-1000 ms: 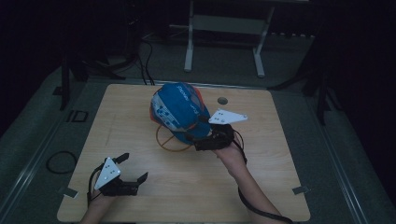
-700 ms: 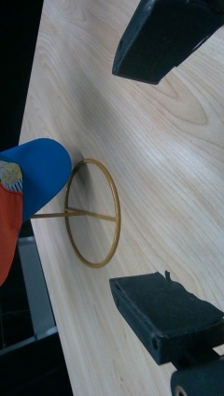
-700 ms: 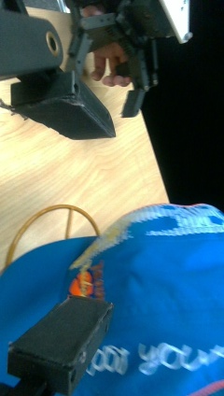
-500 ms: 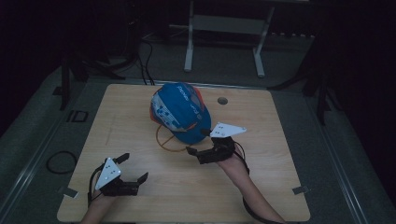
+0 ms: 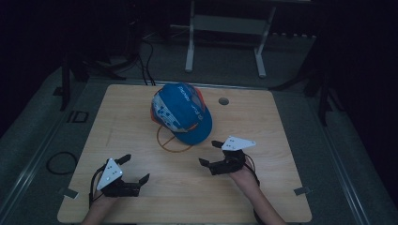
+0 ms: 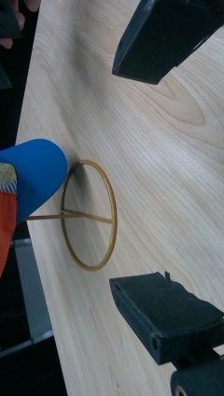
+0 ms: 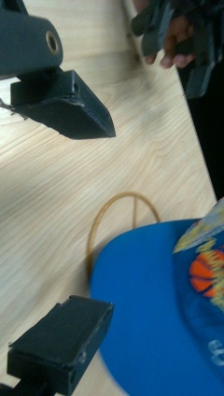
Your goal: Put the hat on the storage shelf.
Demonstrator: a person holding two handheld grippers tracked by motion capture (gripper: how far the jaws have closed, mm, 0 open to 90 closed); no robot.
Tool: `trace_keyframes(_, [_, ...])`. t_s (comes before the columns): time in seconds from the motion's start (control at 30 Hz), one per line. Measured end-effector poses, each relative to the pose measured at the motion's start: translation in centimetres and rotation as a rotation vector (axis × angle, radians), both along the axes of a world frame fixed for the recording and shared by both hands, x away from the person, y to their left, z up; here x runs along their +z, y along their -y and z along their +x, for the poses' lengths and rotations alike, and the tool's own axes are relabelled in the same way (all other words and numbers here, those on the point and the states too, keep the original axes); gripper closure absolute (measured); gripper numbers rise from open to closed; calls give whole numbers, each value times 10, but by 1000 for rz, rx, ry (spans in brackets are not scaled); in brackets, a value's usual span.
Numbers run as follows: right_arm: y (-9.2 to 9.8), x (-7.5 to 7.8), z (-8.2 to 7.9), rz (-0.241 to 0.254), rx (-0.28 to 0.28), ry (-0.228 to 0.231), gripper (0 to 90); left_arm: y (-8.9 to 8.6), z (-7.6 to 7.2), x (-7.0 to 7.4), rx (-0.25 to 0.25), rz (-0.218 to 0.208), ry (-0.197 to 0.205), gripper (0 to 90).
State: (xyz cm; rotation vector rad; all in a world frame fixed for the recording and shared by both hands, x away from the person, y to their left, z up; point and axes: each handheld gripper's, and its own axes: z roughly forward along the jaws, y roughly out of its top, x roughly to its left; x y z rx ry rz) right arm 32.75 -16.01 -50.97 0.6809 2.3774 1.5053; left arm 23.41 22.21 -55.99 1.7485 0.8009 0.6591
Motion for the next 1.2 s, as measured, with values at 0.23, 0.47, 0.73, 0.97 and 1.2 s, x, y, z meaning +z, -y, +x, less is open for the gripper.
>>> trace_keyframes(0.23, [13, -20, -3, -28, -21, -19, 137, 1, 1, -2, 4, 17, -5, 24])
trace_keyframes(0.47, [26, -33, -6, -72, -28, -33, 137, 0, 3, -6, 7, 49, -26, 24])
trace_keyframes(0.73, [48, -44, -10, -99, -59, -45, 137, -1, 6, -8, 29, 69, -53, 24])
trace_keyframes(0.97, [67, -50, -12, -113, -86, -73, 129, -3, 8, -10, 40, 80, -81, 24])
trace_keyframes(1.2, [91, -52, -15, -119, -156, -78, 127, -4, 9, -11, 62, 88, -91, 24])
